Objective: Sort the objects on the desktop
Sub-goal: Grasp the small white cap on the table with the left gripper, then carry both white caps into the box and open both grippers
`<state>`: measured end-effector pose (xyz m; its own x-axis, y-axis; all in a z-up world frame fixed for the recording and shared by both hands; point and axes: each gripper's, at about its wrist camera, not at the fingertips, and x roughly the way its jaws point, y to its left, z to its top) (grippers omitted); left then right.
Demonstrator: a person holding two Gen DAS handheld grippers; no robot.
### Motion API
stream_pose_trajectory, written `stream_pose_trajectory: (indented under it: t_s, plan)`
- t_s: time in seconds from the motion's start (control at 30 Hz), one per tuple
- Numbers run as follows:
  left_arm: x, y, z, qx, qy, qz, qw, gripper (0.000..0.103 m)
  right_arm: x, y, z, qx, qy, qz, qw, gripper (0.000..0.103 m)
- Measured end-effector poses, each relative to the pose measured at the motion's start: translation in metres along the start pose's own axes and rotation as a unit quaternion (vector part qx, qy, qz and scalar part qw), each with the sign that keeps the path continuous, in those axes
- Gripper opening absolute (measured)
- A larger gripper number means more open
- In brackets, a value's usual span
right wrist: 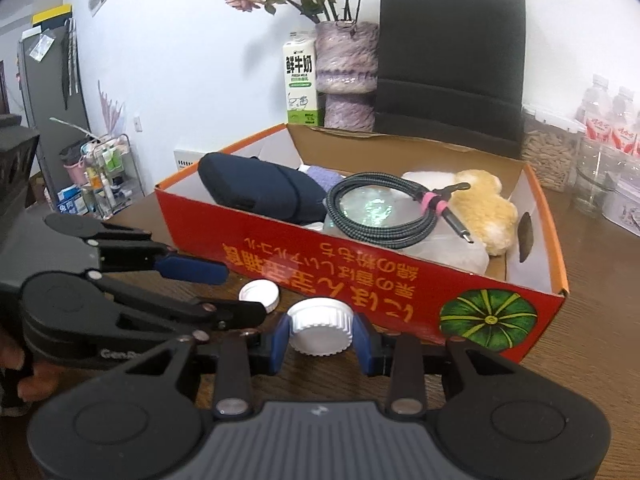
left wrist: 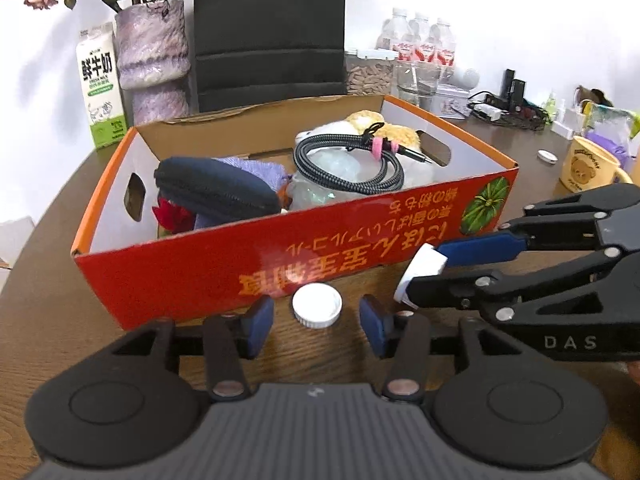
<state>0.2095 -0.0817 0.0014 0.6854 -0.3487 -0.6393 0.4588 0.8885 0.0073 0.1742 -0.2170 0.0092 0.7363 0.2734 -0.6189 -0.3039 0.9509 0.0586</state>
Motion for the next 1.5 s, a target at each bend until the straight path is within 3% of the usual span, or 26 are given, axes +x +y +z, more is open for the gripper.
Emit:
stream_pose_trajectory:
  t_s: [0.47, 0.5, 0.57, 0.8, 1.13, 1.3, 1.5]
  plan:
    - [0.008, -0.009, 0.004, -0.033, 0.006, 0.064, 0.9974, 0.064, -0.002, -0.008, -0.003, 0.017, -0.013, -0.021, 1.000, 0.034]
    - [0.009, -0.009, 0.003, -0.037, 0.005, 0.065, 0.9972, 0.059, -0.002, -0.008, -0.003, 0.019, -0.014, -0.022, 0.999, 0.034]
    - [0.009, -0.011, 0.002, -0.040, 0.007, 0.051, 0.9979, 0.028, -0.002, -0.006, -0.005, 0.019, -0.013, -0.021, 1.000, 0.034]
    - [-0.019, -0.016, 0.001, -0.034, -0.030, 0.039, 0.9982, 0.028, -0.015, -0.003, -0.002, 0.017, -0.034, -0.022, 0.999, 0.033]
    - [-0.075, -0.014, 0.048, -0.021, -0.152, 0.051, 0.9869, 0.028, -0.047, 0.000, 0.039, 0.001, -0.115, -0.025, 0.993, 0.034]
    - [-0.071, -0.006, 0.073, -0.030, -0.175, 0.061, 0.9823, 0.028, -0.044, -0.004, 0.066, -0.004, -0.144, -0.039, 0.989, 0.034]
    - [-0.050, 0.004, 0.088, -0.043, -0.173, 0.064, 0.9818, 0.028, -0.023, -0.015, 0.084, 0.011, -0.150, -0.057, 0.987, 0.033]
